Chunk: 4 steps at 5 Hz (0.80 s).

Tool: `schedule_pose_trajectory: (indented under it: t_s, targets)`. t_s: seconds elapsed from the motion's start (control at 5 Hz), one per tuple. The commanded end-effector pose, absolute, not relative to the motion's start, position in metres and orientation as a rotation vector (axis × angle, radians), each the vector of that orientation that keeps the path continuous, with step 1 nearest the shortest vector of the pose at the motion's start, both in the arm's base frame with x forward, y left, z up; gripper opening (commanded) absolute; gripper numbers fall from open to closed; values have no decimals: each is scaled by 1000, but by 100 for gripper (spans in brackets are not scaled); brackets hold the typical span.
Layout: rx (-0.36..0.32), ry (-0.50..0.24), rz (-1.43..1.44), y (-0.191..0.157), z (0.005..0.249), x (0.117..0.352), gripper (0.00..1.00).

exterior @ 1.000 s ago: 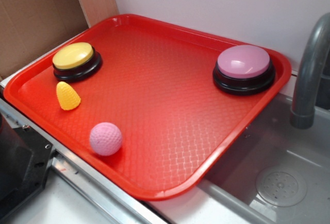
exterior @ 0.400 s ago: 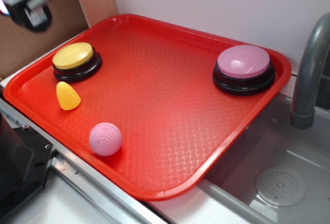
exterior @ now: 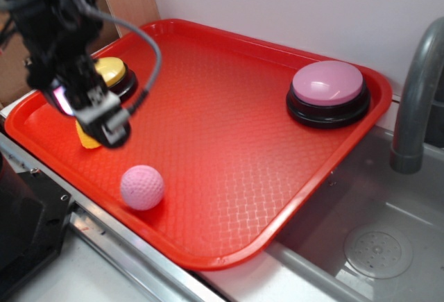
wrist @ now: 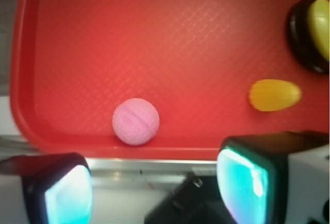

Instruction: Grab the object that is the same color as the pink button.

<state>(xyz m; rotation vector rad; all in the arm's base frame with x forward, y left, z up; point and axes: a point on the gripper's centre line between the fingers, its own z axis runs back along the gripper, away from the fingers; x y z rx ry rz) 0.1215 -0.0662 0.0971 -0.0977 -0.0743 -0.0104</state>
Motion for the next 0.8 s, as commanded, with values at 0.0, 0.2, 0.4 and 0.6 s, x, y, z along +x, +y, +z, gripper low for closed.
schedule_pose_trajectory:
  t_s: [0.0,0.2,0.4,0.6]
  targets:
    - [1,-50,55,-82,43,122,100]
    - [35,-41,66,-84,27,111,100]
    - [46,-72,105,-82,27,114,0]
    - [41,-81,103,-80,28,112,0]
